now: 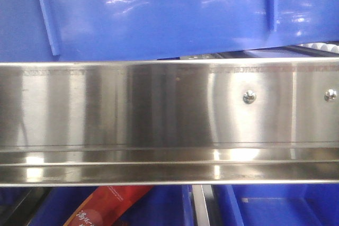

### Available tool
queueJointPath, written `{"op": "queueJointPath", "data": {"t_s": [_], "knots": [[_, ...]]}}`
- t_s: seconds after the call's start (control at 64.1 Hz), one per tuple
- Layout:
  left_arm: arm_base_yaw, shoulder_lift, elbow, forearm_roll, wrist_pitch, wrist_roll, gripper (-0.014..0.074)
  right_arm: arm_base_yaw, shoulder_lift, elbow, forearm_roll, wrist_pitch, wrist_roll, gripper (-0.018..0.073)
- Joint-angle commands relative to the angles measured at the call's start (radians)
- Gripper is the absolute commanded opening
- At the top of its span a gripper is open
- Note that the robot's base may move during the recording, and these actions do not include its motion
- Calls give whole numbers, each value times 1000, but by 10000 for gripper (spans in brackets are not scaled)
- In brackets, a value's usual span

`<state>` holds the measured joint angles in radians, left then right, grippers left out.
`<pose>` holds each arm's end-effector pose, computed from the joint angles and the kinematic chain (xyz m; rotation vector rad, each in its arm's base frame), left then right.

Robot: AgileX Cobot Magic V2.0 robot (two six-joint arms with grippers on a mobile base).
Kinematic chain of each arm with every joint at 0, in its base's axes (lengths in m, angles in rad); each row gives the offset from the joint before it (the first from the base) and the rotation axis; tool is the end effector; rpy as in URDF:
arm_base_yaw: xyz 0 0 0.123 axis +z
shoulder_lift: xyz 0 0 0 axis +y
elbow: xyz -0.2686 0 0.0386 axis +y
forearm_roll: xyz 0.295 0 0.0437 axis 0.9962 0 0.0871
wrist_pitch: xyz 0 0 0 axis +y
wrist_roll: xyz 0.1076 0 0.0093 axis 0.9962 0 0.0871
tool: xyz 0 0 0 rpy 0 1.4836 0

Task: Move blue bin to conveyor side

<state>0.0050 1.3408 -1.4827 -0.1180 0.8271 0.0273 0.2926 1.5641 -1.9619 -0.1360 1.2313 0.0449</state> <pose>0.3513 -0.0076 0.4180 -0.0127 2.1653 -0.1214 0.3589 0.0937 0.4738 -0.2726 2.2905 0.0008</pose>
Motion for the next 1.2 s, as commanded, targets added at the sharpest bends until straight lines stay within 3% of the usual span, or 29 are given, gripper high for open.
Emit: {"op": "queueJointPath", "data": {"t_s": [0.0,0.172,0.343,0.421,0.609,0.765,1.186], "knots": [[2,18,-24,-8,-7,-8,2,1,34,-34,-28,-10,11,-73],[2,29,-29,-8,-3,-8,2,1,75,-60,-28,-10,13,-38],[2,29,-29,-8,-3,-8,2,-1,88,-60,-28,-10,13,286],[2,29,-29,-8,-2,-8,2,-2,90,-60,-28,-10,17,367],[2,31,-29,-8,8,-8,2,-20,104,-60,-23,-10,28,349],[2,31,-29,-8,24,-8,2,-44,125,-60,79,-10,26,317],[2,31,-29,-8,28,-8,2,-39,114,23,81,-10,-4,317]]}}
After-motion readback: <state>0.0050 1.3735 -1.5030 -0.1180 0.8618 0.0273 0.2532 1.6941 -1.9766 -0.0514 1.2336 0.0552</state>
